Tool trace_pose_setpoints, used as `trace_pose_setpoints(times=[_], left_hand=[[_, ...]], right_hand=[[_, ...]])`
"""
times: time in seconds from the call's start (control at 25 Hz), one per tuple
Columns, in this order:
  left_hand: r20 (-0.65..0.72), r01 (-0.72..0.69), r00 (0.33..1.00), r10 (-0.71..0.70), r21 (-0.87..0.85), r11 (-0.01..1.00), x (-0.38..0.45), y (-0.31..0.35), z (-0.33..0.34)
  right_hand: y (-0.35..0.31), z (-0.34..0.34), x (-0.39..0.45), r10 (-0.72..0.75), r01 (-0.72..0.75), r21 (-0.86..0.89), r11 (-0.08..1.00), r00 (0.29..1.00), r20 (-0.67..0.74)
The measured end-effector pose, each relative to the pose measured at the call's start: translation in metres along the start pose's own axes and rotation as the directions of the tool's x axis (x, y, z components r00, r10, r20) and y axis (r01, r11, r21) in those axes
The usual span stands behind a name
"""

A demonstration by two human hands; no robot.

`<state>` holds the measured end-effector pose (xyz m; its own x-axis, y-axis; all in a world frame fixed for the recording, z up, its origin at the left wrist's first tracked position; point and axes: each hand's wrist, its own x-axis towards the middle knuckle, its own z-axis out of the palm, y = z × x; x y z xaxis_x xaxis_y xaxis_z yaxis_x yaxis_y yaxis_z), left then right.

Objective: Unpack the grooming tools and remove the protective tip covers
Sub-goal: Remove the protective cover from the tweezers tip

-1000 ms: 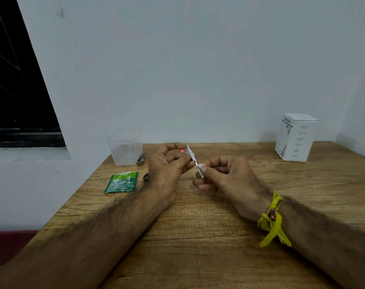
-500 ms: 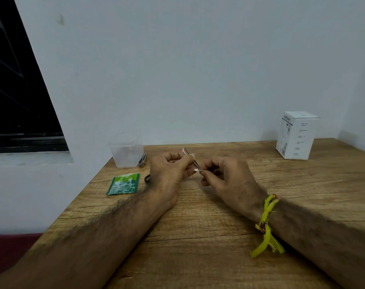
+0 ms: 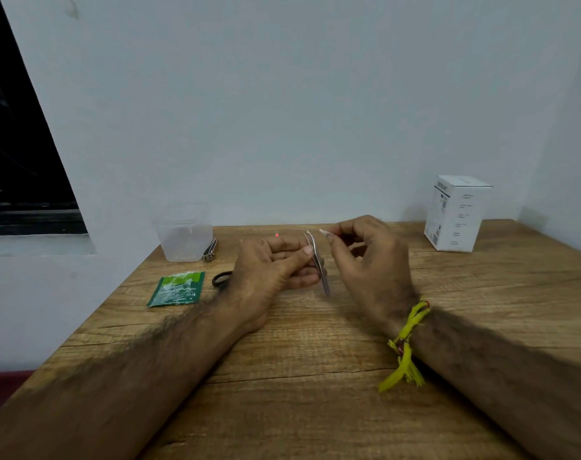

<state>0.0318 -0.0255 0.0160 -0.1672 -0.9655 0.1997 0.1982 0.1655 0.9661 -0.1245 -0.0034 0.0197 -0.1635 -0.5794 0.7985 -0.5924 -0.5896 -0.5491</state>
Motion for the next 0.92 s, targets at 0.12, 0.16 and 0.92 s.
trace_pose_setpoints(times=[0.12, 0.16, 0.92], left_hand=[[0.044, -0.007, 0.999, 0.005, 0.046, 0.999, -0.0016, -0.0005, 0.0014], [0.046, -0.007, 0.999, 0.005, 0.048, 0.999, -0.0017, -0.0005, 0.0013], [0.077, -0.049, 0.996, 0.042, 0.095, 0.994, -0.0023, -0.0004, 0.0001]], right_hand=[[0.0011, 0.0059, 0.0001, -0.135, 0.136, -0.015, 0.991, 0.990, 0.049], [0.0015, 0.0069, 0.0000, -0.164, 0.165, -0.018, 0.986, 0.984, 0.064], [0.0030, 0.0012, 0.0023, -0.206, 0.209, -0.015, 0.978, 0.974, 0.099]])
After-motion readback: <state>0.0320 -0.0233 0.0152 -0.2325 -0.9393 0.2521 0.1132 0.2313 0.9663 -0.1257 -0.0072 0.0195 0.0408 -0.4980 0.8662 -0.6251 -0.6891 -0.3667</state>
